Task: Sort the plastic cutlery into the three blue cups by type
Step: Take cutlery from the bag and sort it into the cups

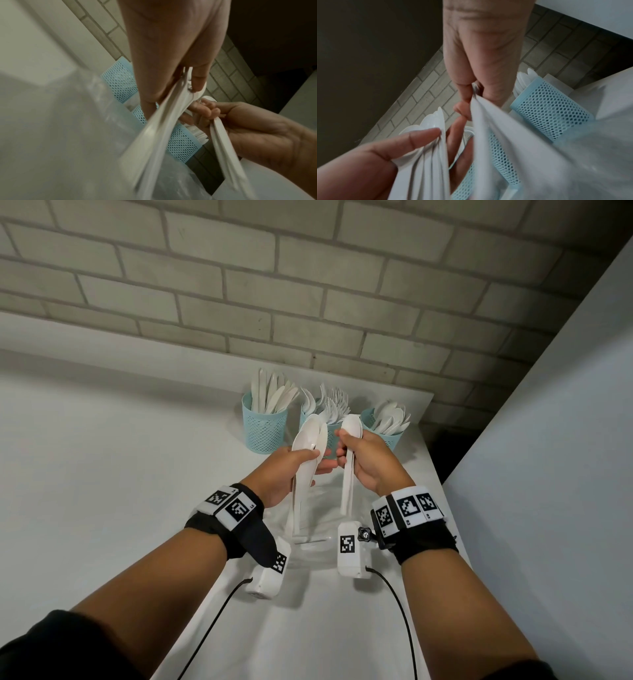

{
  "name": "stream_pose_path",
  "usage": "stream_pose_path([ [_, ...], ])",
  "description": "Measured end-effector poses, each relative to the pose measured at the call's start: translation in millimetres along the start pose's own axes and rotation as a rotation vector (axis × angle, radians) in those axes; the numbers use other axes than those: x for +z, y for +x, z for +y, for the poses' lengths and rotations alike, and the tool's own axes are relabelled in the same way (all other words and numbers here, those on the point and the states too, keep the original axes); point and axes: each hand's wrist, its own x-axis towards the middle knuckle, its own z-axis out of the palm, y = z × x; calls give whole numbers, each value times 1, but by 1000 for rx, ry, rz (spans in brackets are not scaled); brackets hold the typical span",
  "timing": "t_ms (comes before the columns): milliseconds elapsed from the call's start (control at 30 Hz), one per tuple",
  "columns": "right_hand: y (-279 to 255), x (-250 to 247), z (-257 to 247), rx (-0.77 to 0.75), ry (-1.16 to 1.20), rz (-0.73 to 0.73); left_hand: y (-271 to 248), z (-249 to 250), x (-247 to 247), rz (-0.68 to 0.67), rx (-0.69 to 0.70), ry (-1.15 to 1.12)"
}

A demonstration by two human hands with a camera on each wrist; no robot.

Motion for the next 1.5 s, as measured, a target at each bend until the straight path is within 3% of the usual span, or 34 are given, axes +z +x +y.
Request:
stream_pose_path([
  [267,-3,4,-4,-42,-26,3,-1,0,1,-2,128,71],
  [400,-6,5,-5,-34,51,-44,0,1,1,-1,121,77],
  [700,-2,-3,-7,-50,124,77,-1,6,6,26,131,85],
  [833,-2,-4,-10,-72,193,62,-1,9,9,21,158,175],
  [1100,-4,-5,-9,-105,276,28,2,6,14,-3,180,102],
  [1367,-4,-5,-8,-86,263,-72,3,5,18,98,214,88],
  [1433,-1,-7,-10,-96,241,-42,4,5,19,87,196,83],
  [1500,10,-13,-16,-122,240,96,5,3,18,64,138,59],
])
